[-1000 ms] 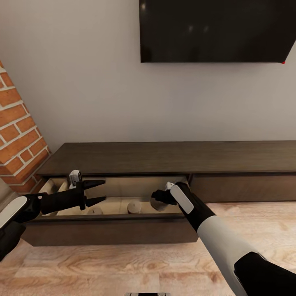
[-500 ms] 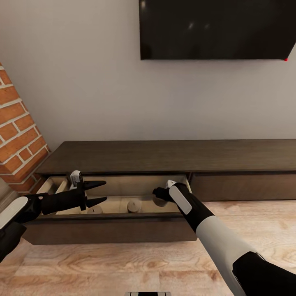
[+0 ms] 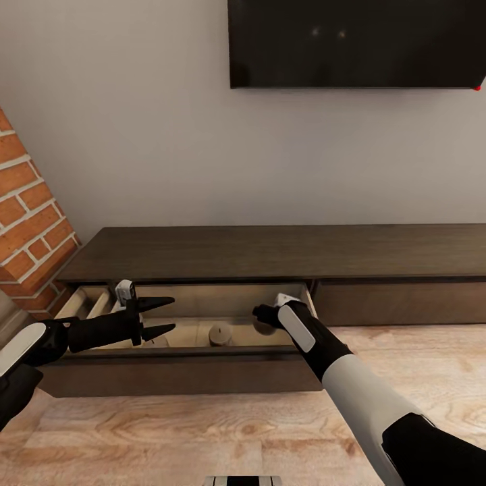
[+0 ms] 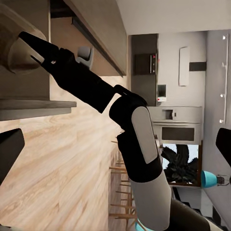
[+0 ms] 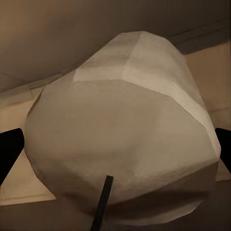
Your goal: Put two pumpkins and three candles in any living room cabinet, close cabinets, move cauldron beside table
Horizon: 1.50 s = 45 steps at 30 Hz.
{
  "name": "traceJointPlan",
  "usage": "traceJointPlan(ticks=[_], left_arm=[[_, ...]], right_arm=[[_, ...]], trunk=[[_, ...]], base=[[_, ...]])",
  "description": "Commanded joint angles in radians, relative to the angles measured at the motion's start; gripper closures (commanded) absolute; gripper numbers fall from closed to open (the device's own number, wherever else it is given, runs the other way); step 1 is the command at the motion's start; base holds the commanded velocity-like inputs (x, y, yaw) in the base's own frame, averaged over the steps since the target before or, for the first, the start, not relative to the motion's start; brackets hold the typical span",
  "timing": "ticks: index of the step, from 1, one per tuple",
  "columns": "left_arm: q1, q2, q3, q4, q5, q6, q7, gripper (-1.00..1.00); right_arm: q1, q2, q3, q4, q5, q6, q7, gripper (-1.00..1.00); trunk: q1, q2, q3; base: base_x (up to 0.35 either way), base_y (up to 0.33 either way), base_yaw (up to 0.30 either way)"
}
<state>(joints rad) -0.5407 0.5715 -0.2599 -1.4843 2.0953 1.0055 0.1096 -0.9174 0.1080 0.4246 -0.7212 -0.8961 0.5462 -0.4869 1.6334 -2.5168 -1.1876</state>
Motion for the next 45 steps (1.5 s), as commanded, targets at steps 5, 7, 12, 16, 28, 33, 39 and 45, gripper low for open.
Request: traceJointPlan(ticks=[5, 7, 12, 16, 28, 33, 39, 45], left_arm=[[-0.001, 0.001, -0.001, -0.001, 0.011, 0.001, 0.01, -1.0], [-0.001, 0.001, -0.001, -0.001, 0.011, 0.001, 0.01, -1.0], [-0.001, 0.001, -0.001, -0.001, 0.011, 0.001, 0.01, -1.0], [-0.001, 0.001, -0.001, -0.001, 0.011, 0.001, 0.01, -1.0], [-0.001, 0.001, -0.001, -0.001, 0.011, 0.001, 0.01, -1.0], [-0.001, 0.001, -0.001, -0.001, 0.011, 0.001, 0.01, -1.0], [-0.001, 0.001, -0.001, -0.001, 0.011, 0.001, 0.01, -1.0], [-0.001, 0.001, -0.001, -0.001, 0.011, 0.001, 0.01, -1.0]], right_arm=[[-0.001, -0.002, 0.003, 0.0, -0.01, -0.022, -0.011, 1.0], [-0.001, -0.002, 0.003, 0.004, -0.01, -0.024, -0.012, 1.0], [-0.001, -0.002, 0.003, 0.042, -0.007, -0.025, -0.011, 1.0], [-0.001, -0.002, 0.003, 0.047, -0.007, -0.031, -0.012, 1.0], [-0.001, -0.002, 0.003, 0.049, -0.007, -0.045, -0.012, 1.0], [-0.001, -0.002, 0.002, 0.049, -0.007, -0.045, -0.012, -1.0], [-0.001, -0.002, 0.002, 0.049, -0.007, -0.045, -0.012, -1.0], [-0.001, -0.002, 0.002, 0.049, -0.007, -0.045, -0.012, -1.0]], trunk=[[0.002, -0.001, -0.016], [0.003, -0.002, -0.024], [0.004, -0.003, -0.04], [0.004, -0.003, -0.04], [0.004, -0.003, -0.04], [0.004, -0.003, -0.04], [0.004, -0.003, -0.04], [0.004, -0.003, -0.04]], base=[[0.0, 0.0, 0.0], [0.0, 0.0, 0.0], [0.0, 0.0, 0.0], [0.0, 0.0, 0.0], [0.0, 0.0, 0.0], [0.0, 0.0, 0.0], [0.0, 0.0, 0.0], [0.0, 0.0, 0.0]])
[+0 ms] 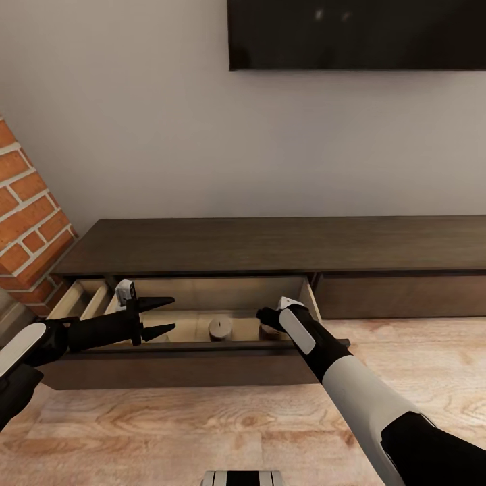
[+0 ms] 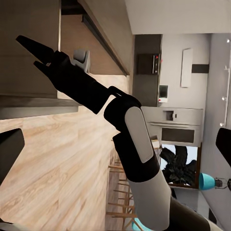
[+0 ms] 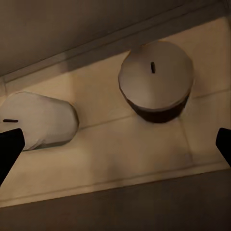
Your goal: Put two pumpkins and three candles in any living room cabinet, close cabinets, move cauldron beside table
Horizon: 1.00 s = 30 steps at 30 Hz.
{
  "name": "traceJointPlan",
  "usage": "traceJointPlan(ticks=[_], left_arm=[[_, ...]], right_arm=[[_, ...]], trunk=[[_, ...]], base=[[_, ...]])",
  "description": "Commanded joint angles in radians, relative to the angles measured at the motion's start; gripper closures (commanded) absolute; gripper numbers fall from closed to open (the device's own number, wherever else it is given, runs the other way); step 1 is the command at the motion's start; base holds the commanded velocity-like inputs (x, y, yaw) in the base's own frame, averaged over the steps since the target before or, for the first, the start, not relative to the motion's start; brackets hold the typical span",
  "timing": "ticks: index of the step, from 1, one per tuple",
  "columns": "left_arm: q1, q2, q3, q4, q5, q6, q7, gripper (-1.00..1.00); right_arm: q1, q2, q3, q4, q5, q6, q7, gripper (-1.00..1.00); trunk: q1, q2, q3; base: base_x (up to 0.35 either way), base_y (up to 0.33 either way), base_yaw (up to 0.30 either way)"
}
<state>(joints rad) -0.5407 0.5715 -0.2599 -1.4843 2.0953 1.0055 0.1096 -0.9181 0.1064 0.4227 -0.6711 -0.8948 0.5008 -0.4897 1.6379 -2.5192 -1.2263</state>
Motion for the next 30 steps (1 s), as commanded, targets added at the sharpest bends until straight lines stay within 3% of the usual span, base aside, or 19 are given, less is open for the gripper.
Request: traceJointPlan(ticks=[1, 4, 19, 26, 30], left_arm=[[-0.001, 0.001, -0.001, -0.001, 0.011, 0.001, 0.01, -1.0], [-0.001, 0.001, -0.001, -0.001, 0.011, 0.001, 0.01, -1.0], [-0.001, 0.001, -0.004, -0.001, 0.011, -0.001, 0.01, -1.0], [-0.001, 0.001, -0.005, -0.001, 0.011, -0.001, 0.01, -1.0], [-0.001, 0.001, -0.005, -0.001, 0.01, -0.001, 0.01, -1.0]], right_arm=[[-0.001, -0.001, 0.004, -0.002, -0.009, 0.001, -0.009, -1.0], [-0.001, -0.001, 0.004, -0.002, -0.009, 0.001, -0.008, -1.0], [0.0, -0.003, 0.003, -0.016, -0.01, 0.002, 0.007, -1.0], [0.0, -0.006, 0.001, -0.022, -0.012, 0.011, 0.097, -1.0], [0.0, -0.006, 0.003, -0.022, -0.011, 0.014, 0.116, -1.0]], trunk=[[0.0, 0.0, -0.001], [0.0, 0.0, -0.001], [-0.007, 0.003, 0.057], [-0.01, 0.005, 0.084], [-0.012, 0.006, 0.1]], base=[[0.0, 0.0, 0.0], [0.0, 0.0, 0.0], [0.0, 0.0, 0.0], [0.0, 0.0, 0.0], [-0.061, 0.0, 0.0]])
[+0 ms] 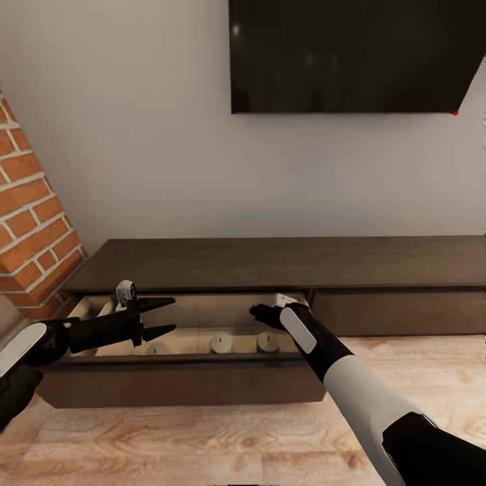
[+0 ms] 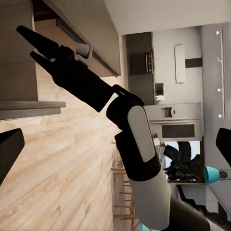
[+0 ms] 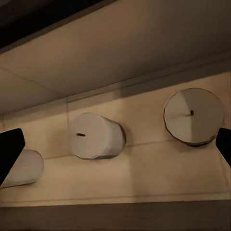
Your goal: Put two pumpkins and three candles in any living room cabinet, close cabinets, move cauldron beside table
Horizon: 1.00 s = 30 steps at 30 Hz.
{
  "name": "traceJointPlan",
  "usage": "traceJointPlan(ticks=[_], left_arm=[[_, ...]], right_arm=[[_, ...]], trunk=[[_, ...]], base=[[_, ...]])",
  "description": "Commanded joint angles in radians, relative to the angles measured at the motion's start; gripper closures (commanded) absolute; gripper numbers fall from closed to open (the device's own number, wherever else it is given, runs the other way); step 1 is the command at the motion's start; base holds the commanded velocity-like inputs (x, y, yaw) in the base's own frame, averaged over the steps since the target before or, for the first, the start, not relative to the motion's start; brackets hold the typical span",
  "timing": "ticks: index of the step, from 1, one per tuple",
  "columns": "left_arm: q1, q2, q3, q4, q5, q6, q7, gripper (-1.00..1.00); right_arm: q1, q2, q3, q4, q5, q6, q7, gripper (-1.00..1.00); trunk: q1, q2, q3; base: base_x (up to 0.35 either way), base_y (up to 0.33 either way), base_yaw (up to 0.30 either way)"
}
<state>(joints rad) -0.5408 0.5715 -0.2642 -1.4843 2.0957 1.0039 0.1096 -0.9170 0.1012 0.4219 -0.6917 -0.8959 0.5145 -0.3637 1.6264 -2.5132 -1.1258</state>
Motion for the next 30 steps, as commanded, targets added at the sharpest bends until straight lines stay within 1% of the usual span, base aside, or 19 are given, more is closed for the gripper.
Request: traceJointPlan(ticks=[1, 7, 30], left_arm=[[-0.001, 0.001, -0.001, -0.001, 0.01, 0.001, 0.01, -1.0], [-0.001, 0.001, 0.0, -0.001, 0.009, 0.001, 0.01, -1.0], [-0.001, -0.001, -0.001, -0.002, 0.009, 0.001, 0.01, -1.0]], right_arm=[[-0.001, 0.0, 0.004, -0.002, -0.01, 0.001, -0.009, -1.0], [-0.002, -0.001, 0.004, -0.002, -0.009, 0.001, -0.004, -1.0], [-0.001, 0.004, -0.002, -0.002, -0.015, 0.001, -0.003, -1.0]], trunk=[[-0.001, 0.0, 0.003], [-0.004, 0.001, 0.026], [-0.014, 0.007, 0.115]], base=[[-0.204, 0.0, 0.0], [-0.079, 0.0, 0.0], [-0.004, 0.0, 0.0]])
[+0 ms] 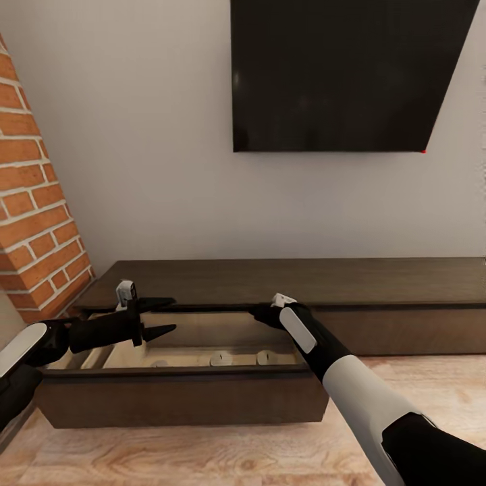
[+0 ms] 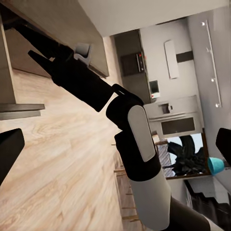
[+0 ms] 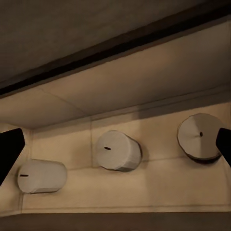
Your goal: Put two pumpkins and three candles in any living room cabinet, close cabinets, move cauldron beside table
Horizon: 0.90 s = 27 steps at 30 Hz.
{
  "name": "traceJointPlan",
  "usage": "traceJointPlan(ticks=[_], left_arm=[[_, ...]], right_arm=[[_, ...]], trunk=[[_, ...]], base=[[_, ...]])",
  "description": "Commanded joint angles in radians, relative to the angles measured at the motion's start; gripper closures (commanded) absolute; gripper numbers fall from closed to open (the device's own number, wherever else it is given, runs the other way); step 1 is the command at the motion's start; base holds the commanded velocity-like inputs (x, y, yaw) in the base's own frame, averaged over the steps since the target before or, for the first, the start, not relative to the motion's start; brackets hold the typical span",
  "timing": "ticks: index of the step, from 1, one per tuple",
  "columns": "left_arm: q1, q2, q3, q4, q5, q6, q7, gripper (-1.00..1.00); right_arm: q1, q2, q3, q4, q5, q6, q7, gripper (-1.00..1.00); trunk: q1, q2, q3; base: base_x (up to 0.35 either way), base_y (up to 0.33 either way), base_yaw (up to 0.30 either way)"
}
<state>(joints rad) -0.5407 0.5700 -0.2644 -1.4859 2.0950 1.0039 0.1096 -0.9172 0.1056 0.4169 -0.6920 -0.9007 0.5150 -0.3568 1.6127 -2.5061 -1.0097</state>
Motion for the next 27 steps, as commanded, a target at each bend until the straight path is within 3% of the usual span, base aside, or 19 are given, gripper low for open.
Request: traceJointPlan(ticks=[1, 27], left_arm=[[-0.001, 0.001, -0.001, -0.001, 0.01, 0.001, 0.01, -1.0], [-0.001, 0.002, 0.0, -0.002, 0.01, 0.001, 0.01, -1.0]], right_arm=[[-0.001, -0.001, 0.003, -0.001, -0.01, 0.0, -0.01, -1.0], [-0.001, -0.003, 0.002, -0.002, -0.011, 0.0, -0.01, -1.0]], trunk=[[-0.001, 0.0, 0.003], [-0.012, 0.006, 0.103]], base=[[-0.134, 0.0, 0.0], [-0.327, 0.0, 0.0]])
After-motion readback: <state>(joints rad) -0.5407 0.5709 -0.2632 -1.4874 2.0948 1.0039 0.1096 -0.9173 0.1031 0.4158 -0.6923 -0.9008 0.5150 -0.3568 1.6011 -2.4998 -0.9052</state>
